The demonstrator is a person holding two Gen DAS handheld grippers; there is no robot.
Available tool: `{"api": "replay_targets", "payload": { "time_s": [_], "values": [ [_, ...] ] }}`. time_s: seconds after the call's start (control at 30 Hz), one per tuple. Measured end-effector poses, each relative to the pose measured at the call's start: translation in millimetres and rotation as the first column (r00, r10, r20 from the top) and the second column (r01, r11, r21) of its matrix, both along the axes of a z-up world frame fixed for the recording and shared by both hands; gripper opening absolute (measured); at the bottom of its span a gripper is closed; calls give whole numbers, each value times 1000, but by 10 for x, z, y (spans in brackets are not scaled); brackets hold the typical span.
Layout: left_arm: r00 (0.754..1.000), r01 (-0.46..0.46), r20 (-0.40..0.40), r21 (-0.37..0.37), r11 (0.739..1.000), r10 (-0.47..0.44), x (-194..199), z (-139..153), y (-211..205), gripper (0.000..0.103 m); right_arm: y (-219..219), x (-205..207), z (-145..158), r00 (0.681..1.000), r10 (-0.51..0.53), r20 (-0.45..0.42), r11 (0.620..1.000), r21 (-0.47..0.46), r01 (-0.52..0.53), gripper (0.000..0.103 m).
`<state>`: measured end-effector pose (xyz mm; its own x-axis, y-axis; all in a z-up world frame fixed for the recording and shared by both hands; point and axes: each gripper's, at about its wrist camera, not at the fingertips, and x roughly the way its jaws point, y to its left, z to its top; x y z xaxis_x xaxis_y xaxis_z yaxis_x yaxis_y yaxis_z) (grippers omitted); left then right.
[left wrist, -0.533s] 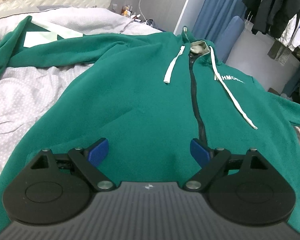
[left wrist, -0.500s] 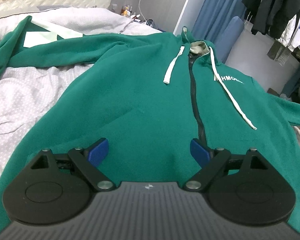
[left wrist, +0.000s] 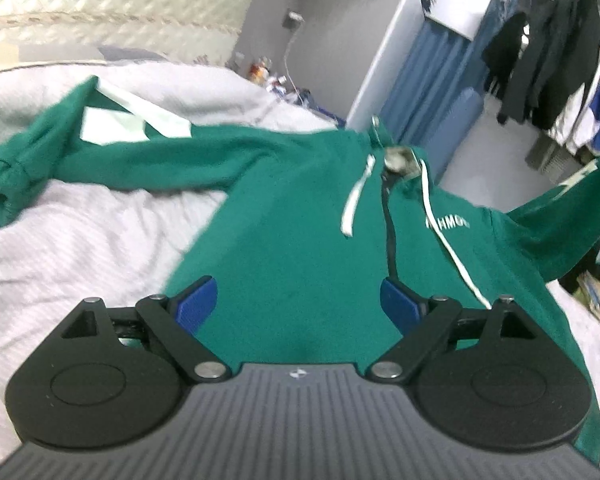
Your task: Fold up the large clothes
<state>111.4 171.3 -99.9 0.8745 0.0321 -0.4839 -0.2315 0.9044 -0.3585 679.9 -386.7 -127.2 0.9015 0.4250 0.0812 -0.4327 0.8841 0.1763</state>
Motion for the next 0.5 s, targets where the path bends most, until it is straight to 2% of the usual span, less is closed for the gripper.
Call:
{"api": "replay_targets", "payload": {
  "time_s": [0.13,0.23,0.4,0.5],
  "values": [
    [998,-43,34,-58,997,45,-111,53,272,91,702,-557,-12,989,142,38,986,-92,-138,13],
    [996,-66,55,-117,991,73,-180,54,479,91,1149,-924,-174,971,235,43,960,-167,-225,13],
    [992,-93,62,-177,980,106,-225,20,720,91,1767,-1371,-751,947,322,1,893,-332,-304,13],
    [991,-104,58,-205,973,118,-203,-13,800,91,2023,-1557,-1176,939,342,-32,838,-441,-321,13]
  ]
}}
